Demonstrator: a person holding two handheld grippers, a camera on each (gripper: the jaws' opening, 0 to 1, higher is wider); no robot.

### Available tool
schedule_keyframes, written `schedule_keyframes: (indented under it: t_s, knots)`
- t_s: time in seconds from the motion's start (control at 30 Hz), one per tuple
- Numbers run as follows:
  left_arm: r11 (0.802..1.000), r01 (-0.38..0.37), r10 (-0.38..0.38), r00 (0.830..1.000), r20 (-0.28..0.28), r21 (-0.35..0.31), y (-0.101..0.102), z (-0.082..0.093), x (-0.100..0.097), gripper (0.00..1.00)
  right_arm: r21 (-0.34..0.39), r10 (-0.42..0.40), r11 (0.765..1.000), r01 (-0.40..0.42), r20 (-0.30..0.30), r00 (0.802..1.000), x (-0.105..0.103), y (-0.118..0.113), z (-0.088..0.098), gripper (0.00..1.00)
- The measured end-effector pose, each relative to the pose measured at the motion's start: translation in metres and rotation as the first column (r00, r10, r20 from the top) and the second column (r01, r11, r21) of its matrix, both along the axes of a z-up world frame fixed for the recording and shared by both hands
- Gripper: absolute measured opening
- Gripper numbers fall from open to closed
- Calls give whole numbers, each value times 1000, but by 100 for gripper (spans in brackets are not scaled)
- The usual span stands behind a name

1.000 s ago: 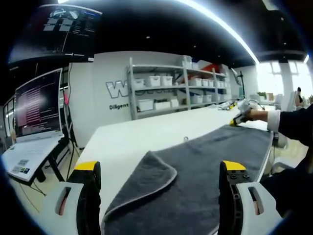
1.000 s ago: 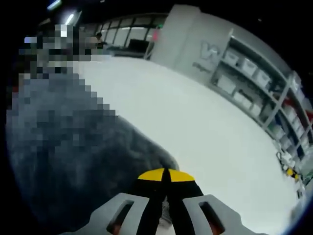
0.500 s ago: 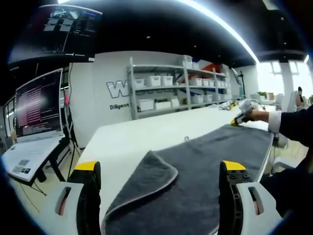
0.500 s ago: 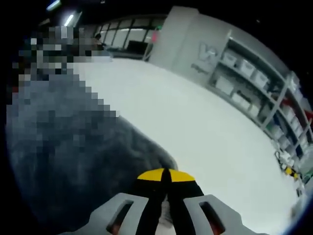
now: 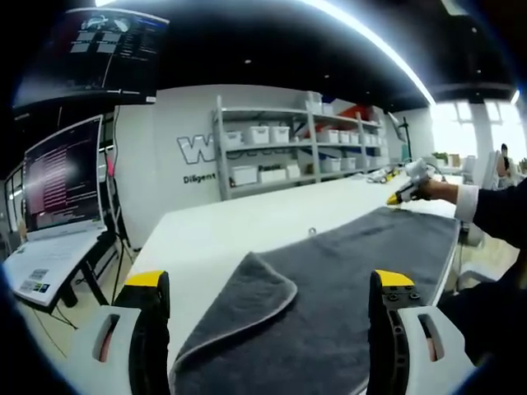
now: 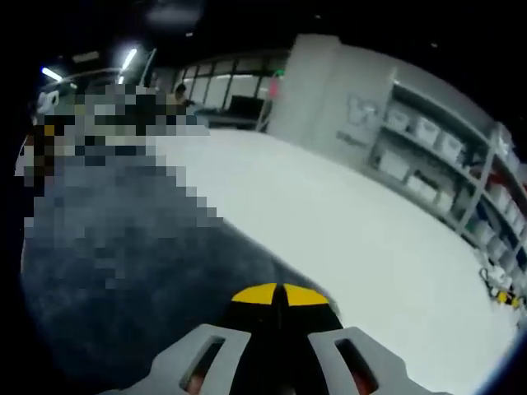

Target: Open the folded towel by lifting each exposed corner and separating the folded layers until the towel lies flat within the target outline without major curled edges

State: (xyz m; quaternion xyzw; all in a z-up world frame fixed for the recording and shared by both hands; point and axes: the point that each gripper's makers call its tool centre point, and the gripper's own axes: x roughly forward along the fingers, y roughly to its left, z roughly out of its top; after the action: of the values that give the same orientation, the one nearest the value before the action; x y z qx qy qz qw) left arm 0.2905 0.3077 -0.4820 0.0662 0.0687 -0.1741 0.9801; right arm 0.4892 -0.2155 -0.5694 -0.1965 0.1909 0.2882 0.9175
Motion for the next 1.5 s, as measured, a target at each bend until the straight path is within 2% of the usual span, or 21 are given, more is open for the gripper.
schedule_keyframes:
  t_s: [0.33, 0.63, 0.73, 1.1, 1.2, 1.3, 1.5]
  knots:
    - [1000, -7, 7, 1000, 4, 0, 3, 1, -1, 99, 0, 43, 999, -43, -39, 998, -3, 23, -13, 0]
    - [1000, 2, -2, 1000, 4, 3, 1, 1, -1, 99, -50, 45, 998, -49, -74, 996, 0, 24, -33, 0]
    - [1000, 2, -2, 1000, 5, 1, 1, 1, -1, 99, -37, 34, 999, -37, -77, 996, 3, 22, -32, 0]
    - [1000, 0, 0, 1000, 3, 3, 2, 1, -1, 99, -60, 17, 998, -21, -63, 998, 9, 19, -31, 0]
    - [1000, -1, 1, 1000, 2, 4, 1, 1, -1, 99, -74, 11, 997, -14, -50, 999, 11, 19, -25, 0]
    - [1000, 0, 0, 1000, 2, 5, 1, 1, 0, 99, 1, 53, 999, -53, -28, 998, 9, 37, -11, 0]
    - [1000, 6, -6, 1000, -4, 12, -1, 0, 1, 99, -24, 107, 994, -108, -23, 994, 8, 61, -6, 0]
